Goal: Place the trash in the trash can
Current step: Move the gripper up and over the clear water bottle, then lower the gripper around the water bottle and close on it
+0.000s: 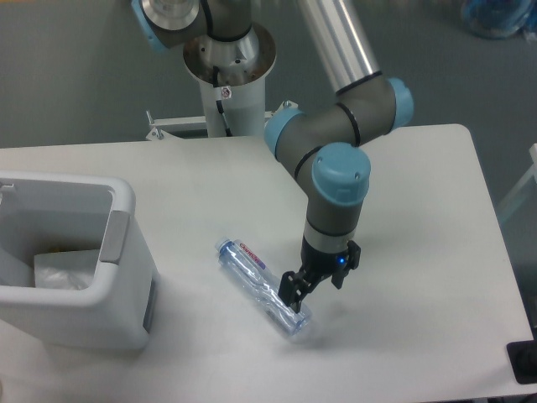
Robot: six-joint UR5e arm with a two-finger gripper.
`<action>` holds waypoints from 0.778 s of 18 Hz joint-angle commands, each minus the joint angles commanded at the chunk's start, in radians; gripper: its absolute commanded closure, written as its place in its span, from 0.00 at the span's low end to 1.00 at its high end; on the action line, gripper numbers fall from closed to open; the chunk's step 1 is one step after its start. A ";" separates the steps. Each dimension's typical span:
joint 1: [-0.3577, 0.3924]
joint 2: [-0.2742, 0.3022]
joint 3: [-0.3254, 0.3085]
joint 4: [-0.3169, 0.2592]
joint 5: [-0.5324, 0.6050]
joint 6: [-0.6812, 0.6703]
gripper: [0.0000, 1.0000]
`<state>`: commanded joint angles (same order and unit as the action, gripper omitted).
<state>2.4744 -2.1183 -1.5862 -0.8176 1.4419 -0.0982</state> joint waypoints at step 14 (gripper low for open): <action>-0.055 -0.086 0.026 0.005 0.055 0.002 0.01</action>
<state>2.4191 -2.2043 -1.5601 -0.8130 1.4972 -0.0966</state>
